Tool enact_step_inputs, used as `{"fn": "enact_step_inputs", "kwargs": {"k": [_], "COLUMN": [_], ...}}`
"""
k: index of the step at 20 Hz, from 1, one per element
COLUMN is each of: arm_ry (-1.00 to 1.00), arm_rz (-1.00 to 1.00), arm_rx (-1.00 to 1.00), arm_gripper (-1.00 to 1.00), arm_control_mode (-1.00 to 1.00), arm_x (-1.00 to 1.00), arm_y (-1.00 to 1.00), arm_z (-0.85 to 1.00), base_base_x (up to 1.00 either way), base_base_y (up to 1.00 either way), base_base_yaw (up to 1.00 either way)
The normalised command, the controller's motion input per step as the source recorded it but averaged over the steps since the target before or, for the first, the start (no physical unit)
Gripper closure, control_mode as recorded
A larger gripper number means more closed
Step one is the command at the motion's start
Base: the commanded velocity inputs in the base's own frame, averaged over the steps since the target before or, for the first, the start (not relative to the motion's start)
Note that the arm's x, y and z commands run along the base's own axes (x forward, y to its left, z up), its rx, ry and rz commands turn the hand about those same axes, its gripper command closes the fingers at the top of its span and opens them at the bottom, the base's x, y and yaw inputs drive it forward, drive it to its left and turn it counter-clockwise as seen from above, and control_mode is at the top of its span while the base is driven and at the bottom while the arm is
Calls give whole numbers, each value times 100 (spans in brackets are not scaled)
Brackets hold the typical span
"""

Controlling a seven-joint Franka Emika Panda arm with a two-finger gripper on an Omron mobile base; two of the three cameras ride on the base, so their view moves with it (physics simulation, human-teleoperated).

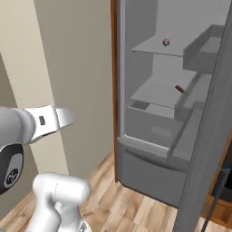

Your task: Pick the egg and butter from the fridge and place them by the bowl for mixing.

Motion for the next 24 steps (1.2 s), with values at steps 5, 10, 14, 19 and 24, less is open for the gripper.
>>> {"fn": "enact_step_inputs", "kwargs": {"k": [5, 10, 14, 19, 24], "arm_ry": [0, 0, 0, 0, 0], "arm_rz": [0, 0, 0, 0, 0], "arm_rx": [0, 0, 0, 0, 0], "arm_gripper": [-100, -100, -100, -100, -100], "arm_control_mode": [100, 100, 100, 100, 100], "arm_x": [0, 0, 0, 0, 0], "arm_y": [0, 0, 0, 0, 0], "arm_z": [0, 0, 0, 0, 0], "base_base_x": [74, 74, 67, 65, 28], "base_base_y": [9, 18, 22, 18, 19], "base_base_yaw": [-45, -28, -28, -39, -26]}}
